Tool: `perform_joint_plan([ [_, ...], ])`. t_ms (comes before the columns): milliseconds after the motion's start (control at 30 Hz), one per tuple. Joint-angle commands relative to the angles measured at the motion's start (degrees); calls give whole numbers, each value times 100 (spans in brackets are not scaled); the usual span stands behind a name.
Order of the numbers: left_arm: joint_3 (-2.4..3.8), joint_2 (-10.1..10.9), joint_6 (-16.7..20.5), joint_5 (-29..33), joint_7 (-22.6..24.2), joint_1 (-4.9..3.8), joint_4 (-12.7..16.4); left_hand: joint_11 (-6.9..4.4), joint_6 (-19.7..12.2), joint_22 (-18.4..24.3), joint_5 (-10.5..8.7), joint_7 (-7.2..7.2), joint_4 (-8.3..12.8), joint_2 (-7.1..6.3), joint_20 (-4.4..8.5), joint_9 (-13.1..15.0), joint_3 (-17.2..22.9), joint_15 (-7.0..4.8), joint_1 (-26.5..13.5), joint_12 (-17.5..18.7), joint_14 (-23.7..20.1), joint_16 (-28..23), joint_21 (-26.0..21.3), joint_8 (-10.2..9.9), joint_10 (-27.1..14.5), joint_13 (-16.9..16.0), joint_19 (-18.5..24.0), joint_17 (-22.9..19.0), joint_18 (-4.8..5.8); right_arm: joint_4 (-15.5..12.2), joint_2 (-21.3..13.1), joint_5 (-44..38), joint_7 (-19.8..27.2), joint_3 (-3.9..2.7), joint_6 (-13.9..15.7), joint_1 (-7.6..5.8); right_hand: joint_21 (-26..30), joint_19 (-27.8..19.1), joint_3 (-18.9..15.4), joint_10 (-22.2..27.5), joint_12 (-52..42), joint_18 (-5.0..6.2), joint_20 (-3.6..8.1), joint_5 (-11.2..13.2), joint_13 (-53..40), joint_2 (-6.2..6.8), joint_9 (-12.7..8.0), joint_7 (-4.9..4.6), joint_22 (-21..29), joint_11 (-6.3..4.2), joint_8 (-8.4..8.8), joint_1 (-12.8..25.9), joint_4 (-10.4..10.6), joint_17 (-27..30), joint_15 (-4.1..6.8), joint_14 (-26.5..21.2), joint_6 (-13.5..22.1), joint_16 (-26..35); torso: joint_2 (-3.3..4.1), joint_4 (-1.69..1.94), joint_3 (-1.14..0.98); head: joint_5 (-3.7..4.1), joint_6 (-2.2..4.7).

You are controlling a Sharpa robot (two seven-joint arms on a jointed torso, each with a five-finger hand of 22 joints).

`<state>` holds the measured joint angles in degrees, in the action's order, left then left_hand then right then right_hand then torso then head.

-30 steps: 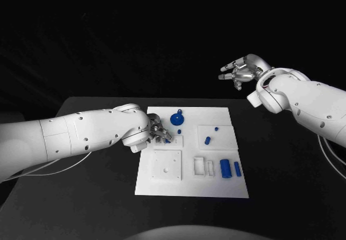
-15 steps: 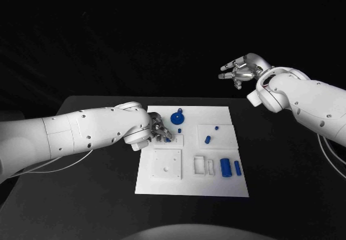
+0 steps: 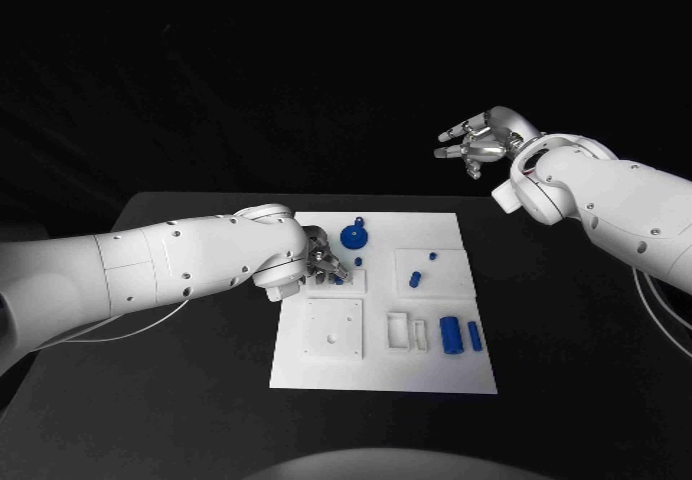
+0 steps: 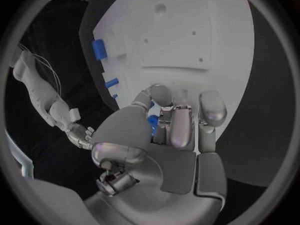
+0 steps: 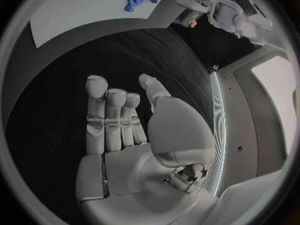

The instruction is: Assemble the parts on the task board

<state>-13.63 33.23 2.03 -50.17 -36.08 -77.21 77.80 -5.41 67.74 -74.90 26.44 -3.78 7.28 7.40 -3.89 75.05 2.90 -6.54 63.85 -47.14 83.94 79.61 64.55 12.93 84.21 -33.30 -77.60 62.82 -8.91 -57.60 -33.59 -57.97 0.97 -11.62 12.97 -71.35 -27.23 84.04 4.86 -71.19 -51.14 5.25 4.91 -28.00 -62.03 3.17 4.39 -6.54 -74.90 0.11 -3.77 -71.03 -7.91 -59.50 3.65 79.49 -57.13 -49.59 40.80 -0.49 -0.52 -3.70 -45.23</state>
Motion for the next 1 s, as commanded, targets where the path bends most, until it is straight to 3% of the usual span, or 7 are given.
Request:
perform_joint_plan([
  [33, -17, -32, -218, -246, -63, 26, 6, -27, 1072, -607, -32, 829, -11, 37, 39, 132, -51, 53, 72, -27, 14, 9, -28, 0, 219, 12, 6, -17, 104, -11, 7, -45, 27, -1, -84, 0, 20, 240, 33, 45, -7, 109, -22, -19, 5, 4, -5, -13, -299, 4, 15, 64, -11, 5, -5, -44, -26, -12, 1, 2, 0, 3, -1],
  [333, -17, 3, -207, -342, -75, 26, 8, -12, 1065, -599, -139, 825, -139, -126, 122, 132, -243, 66, 80, -25, 13, -9, -67, -1, 220, 29, 15, -43, 148, -15, -6, -45, 31, 0, -85, 1, 20, 240, 33, 45, -7, 109, -22, -19, 5, 4, -5, -13, -299, 4, 15, 64, -11, 5, -5, -44, -26, -12, 0, 6, 11, 20, -2],
  [567, -16, 54, -147, -415, -58, 27, 34, -10, 1098, -593, -1084, 831, -564, -421, 188, 132, -593, 68, -46, -22, 10, -23, -97, 18, 221, 39, 15, -65, 185, -11, -25, -45, 33, 0, -80, 3, 31, 239, 24, 48, -2, 110, -23, -13, 10, 5, -6, -15, -296, 6, 15, 73, -9, 9, -6, -47, -17, -7, 1, 13, 20, 28, 1],
  [633, -16, 68, -118, -458, -45, 27, 49, -5, 1117, -589, -1696, 827, -913, -616, 216, 131, -549, 74, -149, -20, 9, -30, -116, 21, 222, 44, 20, -75, 203, -7, -28, -45, 34, 0, -79, 5, 60, 236, 16, 58, 14, 112, -25, -15, 21, 5, -7, -16, -290, 7, 16, 75, -6, 15, -7, -52, -11, 2, -1, 7, 24, 25, -3],
  [733, -15, 84, -72, -516, -21, 28, 69, -2, 1153, -591, -2137, 826, -1553, -1081, 268, 130, -125, 77, -125, -20, 10, -32, -126, 11, 222, 51, 16, -75, 241, -1, -32, -45, 35, 0, -80, 8, 60, 236, 16, 58, 14, 112, -25, -15, 21, 5, -7, -16, -290, 7, 16, 75, -6, 15, -7, -52, -11, 2, 0, 7, 28, 26, -3],
  [867, -14, 111, -13, -549, 11, 28, 93, -9, 1194, -595, -2351, 826, -2378, -1621, 329, 127, 5, 65, -37, -17, 6, -27, -126, -12, 223, 59, 8, -68, 275, 7, -39, -45, 36, 1, -78, 15, 60, 236, 16, 58, 14, 112, -25, -15, 21, 5, -7, -16, -290, 7, 16, 75, -6, 15, -7, -52, -11, 2, -1, 10, 21, 28, -7],
  [1000, -13, 149, 38, -557, 38, 28, 124, -18, 1201, -594, -2364, 832, -2411, -1756, 361, 124, -71, 53, -163, -11, 1, -21, -129, -22, 225, 64, 9, -61, 287, 14, -46, -45, 37, 1, -78, 26, 68, 234, 9, 63, 20, 112, -26, -16, 27, 2, -7, -19, -288, 8, 16, 72, -5, 30, -9, -62, 1, 22, -1, 12, 15, 25, 1],
])
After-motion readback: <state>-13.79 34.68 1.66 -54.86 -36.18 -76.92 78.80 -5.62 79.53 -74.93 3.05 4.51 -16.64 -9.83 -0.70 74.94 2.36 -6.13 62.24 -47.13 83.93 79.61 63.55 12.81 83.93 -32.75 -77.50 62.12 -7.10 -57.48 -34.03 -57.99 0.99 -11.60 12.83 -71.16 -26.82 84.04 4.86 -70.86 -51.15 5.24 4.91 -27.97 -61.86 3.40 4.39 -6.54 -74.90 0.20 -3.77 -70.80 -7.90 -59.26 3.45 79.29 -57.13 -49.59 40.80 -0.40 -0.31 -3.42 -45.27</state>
